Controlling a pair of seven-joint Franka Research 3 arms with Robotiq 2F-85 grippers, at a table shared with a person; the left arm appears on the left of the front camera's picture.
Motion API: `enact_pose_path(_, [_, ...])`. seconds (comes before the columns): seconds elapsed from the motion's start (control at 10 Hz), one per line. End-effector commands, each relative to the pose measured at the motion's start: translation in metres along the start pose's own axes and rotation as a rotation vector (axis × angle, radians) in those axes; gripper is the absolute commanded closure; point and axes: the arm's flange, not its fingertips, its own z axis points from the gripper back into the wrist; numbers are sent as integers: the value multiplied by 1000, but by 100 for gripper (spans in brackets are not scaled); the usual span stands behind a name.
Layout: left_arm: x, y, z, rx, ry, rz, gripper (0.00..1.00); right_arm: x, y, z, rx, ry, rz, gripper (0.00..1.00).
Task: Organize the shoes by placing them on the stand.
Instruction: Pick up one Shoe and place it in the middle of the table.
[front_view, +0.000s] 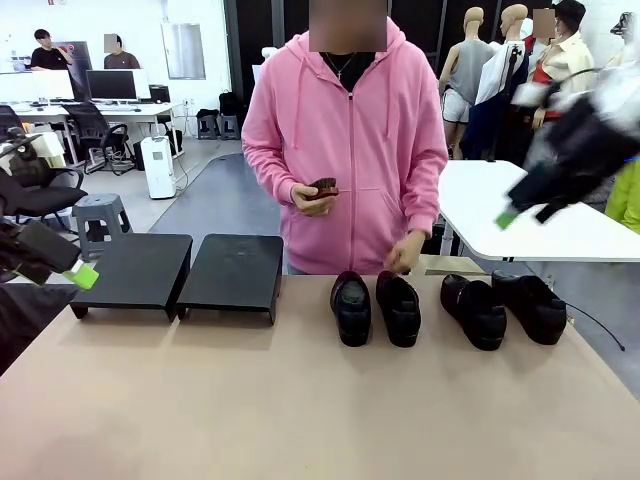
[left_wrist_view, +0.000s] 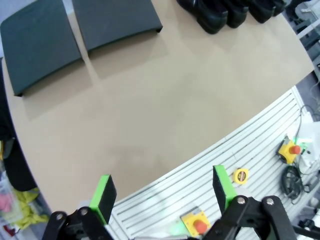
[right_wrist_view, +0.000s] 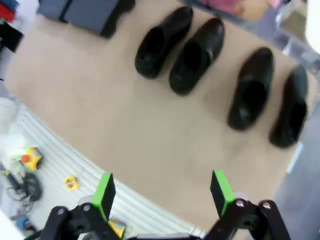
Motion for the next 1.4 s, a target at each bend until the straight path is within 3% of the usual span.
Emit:
enact_pose_path(0.0, [0, 0, -1, -17, -13, 3, 0, 90, -3, -64, -78, 48, -47, 0])
enact_pose_path(0.2, [0, 0, -1, -17, -13, 3, 0, 161, 32, -150, -106, 100, -107, 0])
enact_pose_path(0.4, [0, 0, -1, -17, -13, 3, 0, 189, 51, -205, -119, 114, -165, 0])
enact_pose_path(0.5, [0, 0, -1, -17, -13, 3, 0, 180, 51, -204, -188, 104, -201, 0])
enact_pose_path(0.6, [0, 0, -1, -17, -13, 3, 0, 166, 43, -210, -74, 101, -128, 0])
enact_pose_path(0.8, [0, 0, -1, -17, -13, 3, 0, 166, 43, -210, -74, 101, -128, 0])
enact_pose_path(0.9, [0, 0, -1, -17, -13, 3, 0, 178, 48, -221, -105, 101, -157, 0])
enact_pose_path(1.0, [0, 0, -1, -17, -13, 3, 0, 185, 40, -251, -145, 179, -252, 0])
enact_pose_path(1.3, [0, 0, -1, -17, -13, 3, 0, 183, 31, -309, -171, 266, -374, 0])
